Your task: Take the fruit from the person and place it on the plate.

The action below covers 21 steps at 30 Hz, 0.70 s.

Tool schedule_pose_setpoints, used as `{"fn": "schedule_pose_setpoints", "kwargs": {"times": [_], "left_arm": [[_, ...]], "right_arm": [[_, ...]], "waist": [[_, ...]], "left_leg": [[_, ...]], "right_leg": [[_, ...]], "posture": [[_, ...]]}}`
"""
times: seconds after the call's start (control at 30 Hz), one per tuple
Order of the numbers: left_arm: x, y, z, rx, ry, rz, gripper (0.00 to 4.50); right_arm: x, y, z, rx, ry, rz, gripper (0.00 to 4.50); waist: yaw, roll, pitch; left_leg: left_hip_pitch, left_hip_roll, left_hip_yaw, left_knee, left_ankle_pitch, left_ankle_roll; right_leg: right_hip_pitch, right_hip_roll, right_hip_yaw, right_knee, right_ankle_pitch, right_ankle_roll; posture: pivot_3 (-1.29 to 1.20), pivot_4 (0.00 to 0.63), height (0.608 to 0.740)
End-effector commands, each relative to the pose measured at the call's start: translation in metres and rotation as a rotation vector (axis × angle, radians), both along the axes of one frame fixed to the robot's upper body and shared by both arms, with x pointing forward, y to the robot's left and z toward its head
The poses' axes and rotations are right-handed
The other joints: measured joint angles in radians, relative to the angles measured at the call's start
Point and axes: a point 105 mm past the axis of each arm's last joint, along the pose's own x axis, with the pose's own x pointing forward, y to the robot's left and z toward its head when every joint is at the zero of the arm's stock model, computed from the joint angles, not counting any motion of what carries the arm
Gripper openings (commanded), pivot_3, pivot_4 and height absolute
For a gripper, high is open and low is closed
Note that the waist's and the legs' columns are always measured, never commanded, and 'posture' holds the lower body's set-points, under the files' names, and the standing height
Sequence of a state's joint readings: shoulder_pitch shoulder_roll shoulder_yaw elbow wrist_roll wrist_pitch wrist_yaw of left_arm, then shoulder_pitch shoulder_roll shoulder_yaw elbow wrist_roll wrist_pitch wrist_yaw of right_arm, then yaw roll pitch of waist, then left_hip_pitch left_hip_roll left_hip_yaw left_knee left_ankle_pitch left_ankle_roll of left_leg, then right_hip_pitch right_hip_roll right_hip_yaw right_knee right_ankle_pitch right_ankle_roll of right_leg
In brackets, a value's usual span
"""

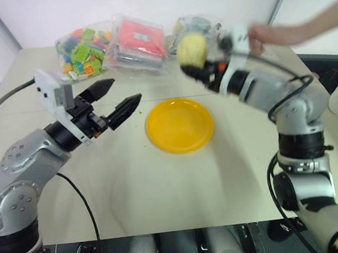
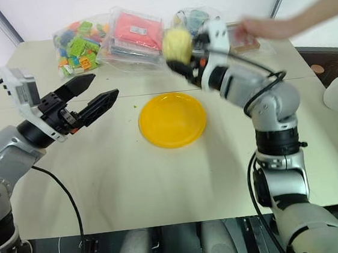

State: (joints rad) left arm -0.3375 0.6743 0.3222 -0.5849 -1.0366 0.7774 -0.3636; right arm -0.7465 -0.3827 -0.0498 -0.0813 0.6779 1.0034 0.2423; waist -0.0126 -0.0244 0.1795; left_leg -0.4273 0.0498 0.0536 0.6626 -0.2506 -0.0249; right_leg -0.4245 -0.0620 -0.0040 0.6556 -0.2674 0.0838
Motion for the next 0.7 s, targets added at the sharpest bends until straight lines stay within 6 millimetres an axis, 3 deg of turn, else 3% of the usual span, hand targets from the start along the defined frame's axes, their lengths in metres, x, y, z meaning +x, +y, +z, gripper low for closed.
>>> {"fn": "schedule_pose_setpoints", "kwargs": {"times": [0.03, 0.27, 0.47, 0.63, 0.7], "left_arm": [[-0.006, 0.008, 0.006, 0.008, -0.017, 0.012, 4.50], [-0.009, 0.010, -0.019, 0.070, 0.074, 0.022, 4.50], [-0.010, 0.013, -0.032, 0.101, 0.109, 0.031, 4.50], [-0.010, 0.009, -0.034, 0.108, 0.114, 0.002, 4.50], [-0.010, 0.008, -0.033, 0.103, 0.111, -0.005, 4.50]], "right_arm": [[-0.012, 0.010, -0.007, -0.053, -0.020, 0.052, 2.27], [-0.017, 0.008, -0.056, -0.187, 0.076, 0.028, 2.27], [-0.020, 0.003, -0.069, -0.237, 0.102, 0.026, 2.27], [-0.024, 0.001, -0.065, -0.234, 0.084, 0.043, 4.48], [-0.026, 0.000, -0.059, -0.226, 0.071, 0.051, 4.48]], "waist": [[-0.001, 0.000, 0.000], [0.000, 0.000, 0.000], [0.001, 0.000, 0.000], [0.000, 0.000, 0.000], [0.000, 0.000, 0.000]], "left_leg": [[0.000, 0.000, 0.000, 0.000, 0.000, 0.000], [0.000, 0.000, 0.000, -0.001, 0.000, 0.000], [0.000, 0.000, 0.000, -0.001, 0.000, 0.000], [0.000, 0.000, 0.000, -0.001, 0.000, 0.000], [0.000, 0.000, 0.000, -0.001, 0.000, 0.000]], "right_leg": [[0.000, 0.000, 0.000, 0.000, 0.000, 0.000], [0.000, 0.000, 0.000, 0.000, 0.000, 0.000], [0.000, 0.000, 0.000, 0.000, 0.000, 0.000], [0.000, 0.000, 0.000, 0.000, 0.000, 0.000], [0.000, 0.000, 0.000, 0.000, 0.000, 0.000]], "posture": [[0.00, 0.150, 0.731], [0.00, 0.150, 0.731], [0.00, 0.150, 0.731], [0.00, 0.150, 0.731], [0.00, 0.150, 0.731]]}}
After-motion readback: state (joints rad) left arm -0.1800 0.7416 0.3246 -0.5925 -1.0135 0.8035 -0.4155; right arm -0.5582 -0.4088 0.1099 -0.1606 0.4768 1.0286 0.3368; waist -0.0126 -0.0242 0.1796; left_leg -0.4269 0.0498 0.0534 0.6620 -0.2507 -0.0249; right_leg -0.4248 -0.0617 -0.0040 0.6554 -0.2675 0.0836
